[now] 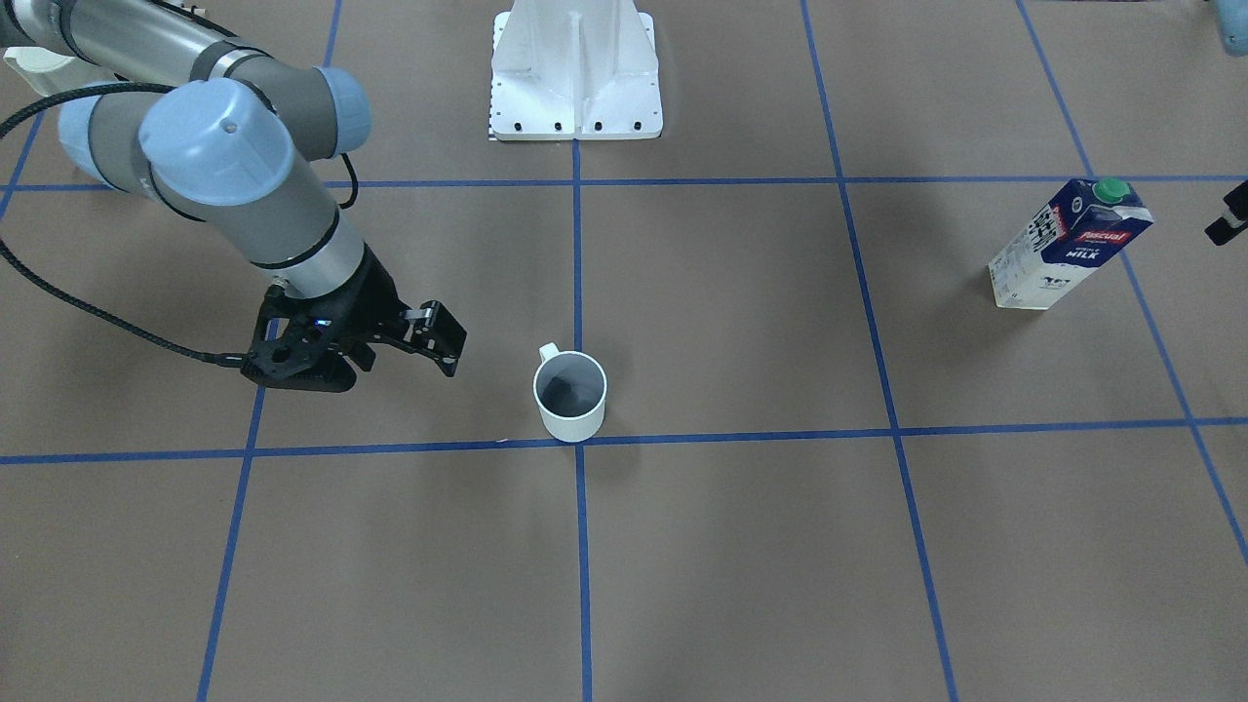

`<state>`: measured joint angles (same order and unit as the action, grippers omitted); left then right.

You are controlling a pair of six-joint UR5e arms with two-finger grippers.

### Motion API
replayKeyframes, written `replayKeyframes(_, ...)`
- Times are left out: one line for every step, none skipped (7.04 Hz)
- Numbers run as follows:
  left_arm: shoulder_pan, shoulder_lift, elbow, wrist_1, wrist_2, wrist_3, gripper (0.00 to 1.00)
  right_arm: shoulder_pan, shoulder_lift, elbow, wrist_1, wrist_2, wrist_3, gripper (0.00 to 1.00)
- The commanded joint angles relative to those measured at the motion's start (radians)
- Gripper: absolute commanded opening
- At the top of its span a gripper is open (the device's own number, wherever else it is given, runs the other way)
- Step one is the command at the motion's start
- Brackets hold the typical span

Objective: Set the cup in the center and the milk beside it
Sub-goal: 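Set the mug down at center and open the right gripper, then withdraw the right arm away from the mug toward its side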

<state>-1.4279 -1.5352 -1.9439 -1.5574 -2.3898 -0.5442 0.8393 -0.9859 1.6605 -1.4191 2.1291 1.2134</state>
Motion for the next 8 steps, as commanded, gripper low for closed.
replayKeyframes(0.061,0.047,-0.061,-0.053,0.003,-0.132,0.98,0.017,-0.068,0.03,0.005,0.002,-0.034,1.0)
replayKeyframes(0.129,0.076,-0.066,-0.132,0.012,-0.128,0.98,0.017,-0.075,0.033,0.005,-0.001,-0.043,1.0)
replayKeyframes(0.174,0.11,-0.066,-0.207,0.029,-0.07,0.98,0.017,-0.091,0.035,0.005,-0.009,-0.049,1.0)
replayKeyframes(0.176,0.136,-0.067,-0.223,0.076,0.057,0.98,0.017,-0.109,0.033,0.006,-0.012,-0.09,1.0)
replayKeyframes(0.17,0.139,-0.075,-0.224,0.081,0.1,0.98,0.018,-0.12,0.033,0.008,-0.012,-0.106,1.0)
replayKeyframes(0.172,0.168,-0.102,-0.222,0.081,0.102,0.98,0.02,-0.128,0.035,0.008,-0.012,-0.106,1.0)
replayKeyframes(0.182,0.176,-0.098,-0.217,0.081,0.099,0.98,0.026,-0.138,0.039,0.008,-0.011,-0.115,1.0)
replayKeyframes(0.193,0.175,-0.084,-0.216,0.083,0.092,0.98,0.047,-0.192,0.07,0.008,-0.009,-0.174,1.0)
